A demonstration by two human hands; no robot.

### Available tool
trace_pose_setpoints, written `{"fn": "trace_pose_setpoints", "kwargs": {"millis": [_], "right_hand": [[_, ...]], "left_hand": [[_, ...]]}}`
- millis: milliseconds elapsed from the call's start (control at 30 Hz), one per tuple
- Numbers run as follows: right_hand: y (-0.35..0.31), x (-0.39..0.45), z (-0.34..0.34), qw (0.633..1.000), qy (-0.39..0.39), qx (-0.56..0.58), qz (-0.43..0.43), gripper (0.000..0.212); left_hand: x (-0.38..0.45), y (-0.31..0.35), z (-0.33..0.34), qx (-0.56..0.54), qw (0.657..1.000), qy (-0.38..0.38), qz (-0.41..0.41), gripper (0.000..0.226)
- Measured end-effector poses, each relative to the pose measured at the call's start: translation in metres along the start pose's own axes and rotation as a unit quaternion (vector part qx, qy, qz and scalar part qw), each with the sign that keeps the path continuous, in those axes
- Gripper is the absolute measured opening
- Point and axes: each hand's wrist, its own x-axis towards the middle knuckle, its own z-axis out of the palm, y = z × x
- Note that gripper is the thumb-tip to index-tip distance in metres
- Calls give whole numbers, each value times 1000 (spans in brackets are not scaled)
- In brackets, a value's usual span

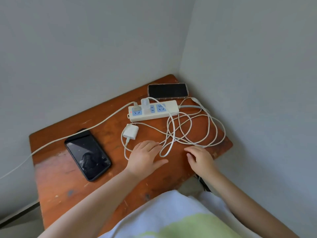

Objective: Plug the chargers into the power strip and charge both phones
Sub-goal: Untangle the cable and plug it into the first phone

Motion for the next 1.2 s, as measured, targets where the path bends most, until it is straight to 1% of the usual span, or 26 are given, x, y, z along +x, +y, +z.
{"fn": "trace_pose_setpoints", "kwargs": {"millis": [67, 100, 167, 233, 333, 400, 467, 500, 600, 633, 700, 767, 800, 867, 900, 933, 967, 1000, 1033, 1067, 1100, 1133, 1200], "right_hand": [[2, 5, -1, 1000, 6, -8, -5, 24], [2, 7, -2, 1000, 14, -12, -13, 25], [2, 10, -2, 998, 19, -27, -51, 29], [4, 14, 1, 995, 17, -57, -81, 34], [6, 22, 6, 993, 8, -99, -66, 41], [6, 27, 9, 991, -4, -124, -55, 44], [2, 32, 8, 988, -6, -143, -51, 45], [-1, 33, 8, 987, 0, -147, -65, 45], [-15, 34, 11, 969, 6, -185, -162, 47], [-19, 35, 13, 962, -3, -199, -186, 46], [-27, 39, 15, 957, -6, -209, -203, 41], [-31, 44, 15, 953, 5, -212, -215, 29], [-33, 46, 12, 949, 9, -213, -231, 23], [-33, 46, 8, 939, 8, -215, -267, 20], [-33, 45, 6, 937, 6, -211, -278, 21], [-35, 43, 2, 940, 4, -196, -279, 21], [-36, 41, -2, 946, 3, -174, -275, 20], [-38, 39, -7, 952, 1, -149, -268, 18], [-41, 36, -11, 956, -1, -125, -264, 14], [-45, 32, -15, 960, -8, -98, -263, 8], [-49, 28, -19, 963, -16, -67, -261, 4], [-52, 22, -22, 967, -30, -34, -252, 7], [-57, 9, -27, 969, -44, 14, -243, 13]], "left_hand": [[8, 5, 2, -26, 999, 21, -26, 20], [11, 6, 2, -49, 997, 29, -59, 16], [14, 3, 2, -99, 980, 42, -166, 19], [13, -3, 1, -153, 951, 46, -266, 23], [4, -15, -7, -200, 913, 25, -355, 28], [-6, -25, -13, -198, 900, 17, -387, 33], [-17, -36, -20, -158, 892, -4, -424, 37], [-22, -41, -23, -134, 886, -21, -444, 39], [-32, -49, -28, -88, 869, -42, -485, 43], [-33, -51, -28, -72, 873, -42, -481, 45], [-34, -51, -27, -37, 886, -43, -460, 53], [-36, -52, -24, -19, 892, -39, -451, 57], [-37, -52, -22, -11, 893, -31, -450, 57], [-40, -50, -22, 25, 902, 5, -431, 60], [-42, -48, -23, 63, 918, 43, -390, 62], [-43, -46, -23, 104, 938, 87, -319, 62], [-44, -46, -21, 142, 955, 137, -222, 57], [-45, -45, -19, 166, 963, 176, -114, 46], [-44, -41, -19, 165, 969, 183, -24, 35], [-43, -37, -20, 154, 975, 158, 37, 33], [-40, -32, -20, 145, 979, 123, 72, 33], [-38, -28, -19, 136, 983, 93, 82, 38], [-33, -17, -17, 114, 990, 55, 67, 54]]}}
